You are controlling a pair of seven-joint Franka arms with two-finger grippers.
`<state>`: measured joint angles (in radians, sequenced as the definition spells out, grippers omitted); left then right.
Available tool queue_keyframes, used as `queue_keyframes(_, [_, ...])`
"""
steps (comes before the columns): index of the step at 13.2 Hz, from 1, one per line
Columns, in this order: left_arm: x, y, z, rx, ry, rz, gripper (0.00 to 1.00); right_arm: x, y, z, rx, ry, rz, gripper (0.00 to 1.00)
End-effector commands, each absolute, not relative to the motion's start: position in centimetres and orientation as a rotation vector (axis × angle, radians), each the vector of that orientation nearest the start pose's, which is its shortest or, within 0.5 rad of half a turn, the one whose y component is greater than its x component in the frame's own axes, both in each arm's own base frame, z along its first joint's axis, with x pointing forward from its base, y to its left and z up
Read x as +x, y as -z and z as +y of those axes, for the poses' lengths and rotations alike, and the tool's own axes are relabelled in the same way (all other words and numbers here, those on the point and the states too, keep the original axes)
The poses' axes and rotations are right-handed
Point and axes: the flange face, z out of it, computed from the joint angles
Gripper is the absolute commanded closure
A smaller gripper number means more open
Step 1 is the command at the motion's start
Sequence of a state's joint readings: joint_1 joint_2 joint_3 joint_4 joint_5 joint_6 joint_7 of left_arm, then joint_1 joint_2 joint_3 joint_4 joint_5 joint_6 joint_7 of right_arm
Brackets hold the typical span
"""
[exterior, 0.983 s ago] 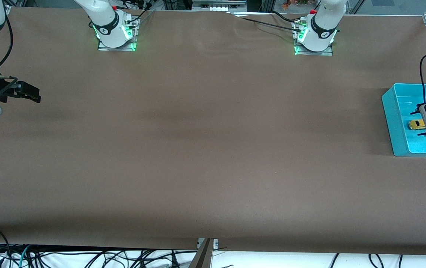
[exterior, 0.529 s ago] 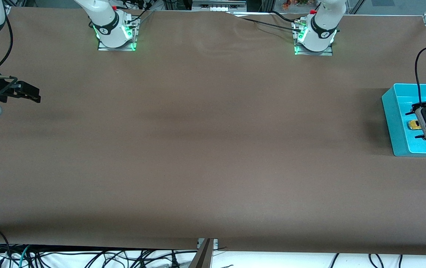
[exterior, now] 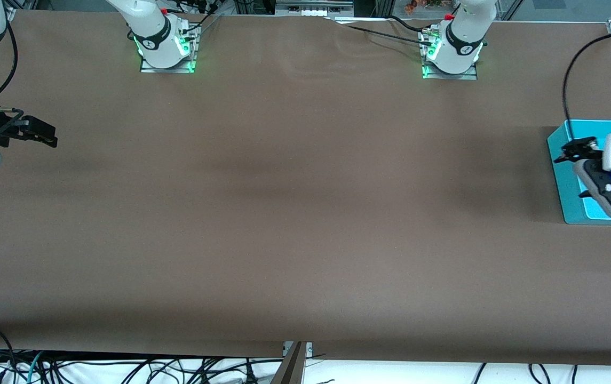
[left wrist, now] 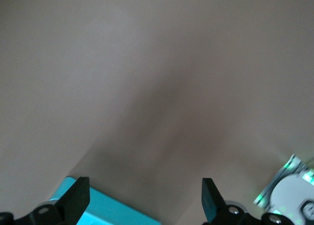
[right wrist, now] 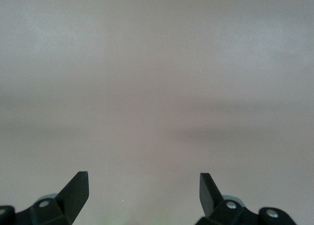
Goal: Wind and store yellow beetle car
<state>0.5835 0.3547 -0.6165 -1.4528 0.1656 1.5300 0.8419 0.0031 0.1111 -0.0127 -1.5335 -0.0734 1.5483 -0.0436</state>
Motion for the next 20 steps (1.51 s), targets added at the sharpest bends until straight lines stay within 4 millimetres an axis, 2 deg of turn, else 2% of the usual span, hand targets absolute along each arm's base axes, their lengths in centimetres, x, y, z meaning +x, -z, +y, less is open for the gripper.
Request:
queue_keyframes(1, [62.6,-52.4,0.7,-3.009,-0.294,1.173,0.00,58.2,-58.5,-1.4,-3.194,-0.153,-0.069,0.00])
queue_keyframes(4, [62.2,-53.6,-4.0,-3.070,-0.297,0.924,0.00,58.2,-58.5,-1.4,-3.195,-0.153,-0.069,0.00])
queue_keyframes(6, [62.0,-54.1,-4.8,-3.096,-0.291,0.806,0.00,58.2,-58.5,-1.5,-3.196,-0.153,-0.072,0.00])
queue_keyframes(8, [60.4,-56.1,-8.7,-3.086,-0.254,0.671,0.00,58.3,-58.3,-1.6,-3.200,-0.161,-0.070,0.00])
queue_keyframes(9, [59.6,-57.2,-9.6,-3.092,-0.234,0.557,0.00,58.3,-58.2,-1.6,-3.200,-0.164,-0.070,0.00])
queue_keyframes(11, [57.4,-58.2,-8.9,-3.159,-0.237,0.434,0.00,58.3,-58.2,-1.6,-3.198,-0.163,-0.070,0.00])
queue_keyframes(14, [56.1,-58.1,-6.5,-3.150,-0.112,0.333,0.00,58.3,-58.2,-1.5,-3.195,-0.163,-0.070,0.00])
queue_keyframes(16, [55.6,-58.3,-6.9,-3.149,-0.083,0.291,0.00,58.3,-58.3,-1.5,-3.196,-0.161,-0.070,0.00])
queue_keyframes(18, [55.4,-58.4,-6.7,-3.156,-0.082,0.144,0.00,58.4,-58.0,-1.8,-3.195,-0.168,-0.062,0.00])
queue_keyframes(20, [54.6,-58.4,-6.8,-3.157,-0.037,0.125,0.00,58.5,-58.2,-2.0,-3.194,-0.161,-0.057,0.00])
